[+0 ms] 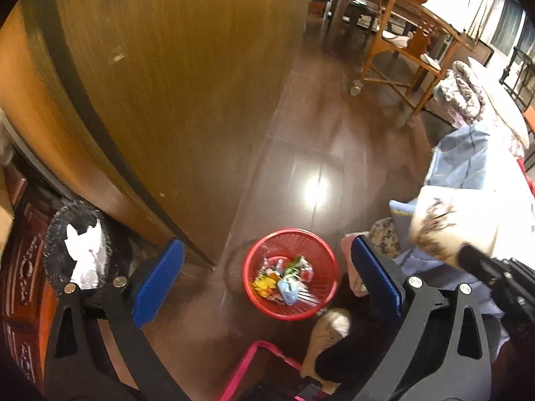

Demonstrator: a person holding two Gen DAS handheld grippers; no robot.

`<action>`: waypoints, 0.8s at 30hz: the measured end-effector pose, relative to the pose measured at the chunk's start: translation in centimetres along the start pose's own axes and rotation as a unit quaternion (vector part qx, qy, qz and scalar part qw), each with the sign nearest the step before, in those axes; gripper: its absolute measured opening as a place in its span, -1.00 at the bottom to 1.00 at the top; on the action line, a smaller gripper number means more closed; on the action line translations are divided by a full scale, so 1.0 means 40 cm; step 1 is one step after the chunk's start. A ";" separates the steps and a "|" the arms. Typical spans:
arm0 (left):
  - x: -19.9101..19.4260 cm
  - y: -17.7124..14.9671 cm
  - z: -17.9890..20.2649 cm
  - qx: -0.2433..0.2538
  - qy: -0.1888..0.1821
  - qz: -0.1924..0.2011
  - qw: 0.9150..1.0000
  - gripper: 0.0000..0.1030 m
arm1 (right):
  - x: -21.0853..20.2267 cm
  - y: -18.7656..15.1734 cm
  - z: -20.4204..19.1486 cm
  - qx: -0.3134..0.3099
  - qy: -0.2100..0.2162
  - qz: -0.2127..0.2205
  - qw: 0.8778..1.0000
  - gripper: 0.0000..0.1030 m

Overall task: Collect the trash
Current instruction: 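Open both tools over the red wastebasket to drop the cups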

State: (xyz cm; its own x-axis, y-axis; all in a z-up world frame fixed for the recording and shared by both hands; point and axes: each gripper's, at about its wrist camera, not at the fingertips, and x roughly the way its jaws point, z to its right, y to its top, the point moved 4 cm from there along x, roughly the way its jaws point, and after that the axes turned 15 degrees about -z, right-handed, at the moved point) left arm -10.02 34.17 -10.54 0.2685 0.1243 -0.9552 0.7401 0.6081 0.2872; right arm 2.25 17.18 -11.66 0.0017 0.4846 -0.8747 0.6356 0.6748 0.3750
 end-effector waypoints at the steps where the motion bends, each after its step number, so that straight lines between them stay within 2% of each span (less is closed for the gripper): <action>1: -0.002 0.001 -0.004 -0.003 0.005 0.003 1.000 0.86 | 0.017 0.008 -0.006 -0.003 0.003 -0.010 1.000 -0.88; 3: -0.003 0.005 -0.015 -0.011 0.014 0.007 1.000 0.86 | 0.048 0.021 -0.013 -0.002 0.011 -0.031 0.999 -0.71; 4: -0.002 0.007 -0.020 -0.014 0.016 0.007 1.000 0.86 | 0.057 0.026 -0.015 0.000 0.016 -0.036 0.999 -0.47; 5: -0.001 0.007 -0.023 -0.016 0.015 0.006 1.000 0.86 | 0.059 0.030 -0.017 0.002 0.017 -0.034 0.999 -0.39; 18: -0.006 -0.001 0.000 -0.001 0.002 0.006 1.000 0.86 | -0.015 0.004 0.018 0.027 -0.001 0.010 1.000 -0.37; 24: -0.019 -0.021 0.037 0.022 -0.006 0.014 1.000 0.86 | -0.078 -0.022 0.043 0.042 -0.015 0.036 0.998 -0.29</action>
State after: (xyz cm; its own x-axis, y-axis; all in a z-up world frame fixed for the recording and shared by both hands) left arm -9.93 32.39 -9.96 0.2969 0.1323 -0.9457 0.7579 0.5697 0.3177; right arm 3.01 14.13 -9.81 0.0711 0.5127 -0.8556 0.6957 0.5892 0.4109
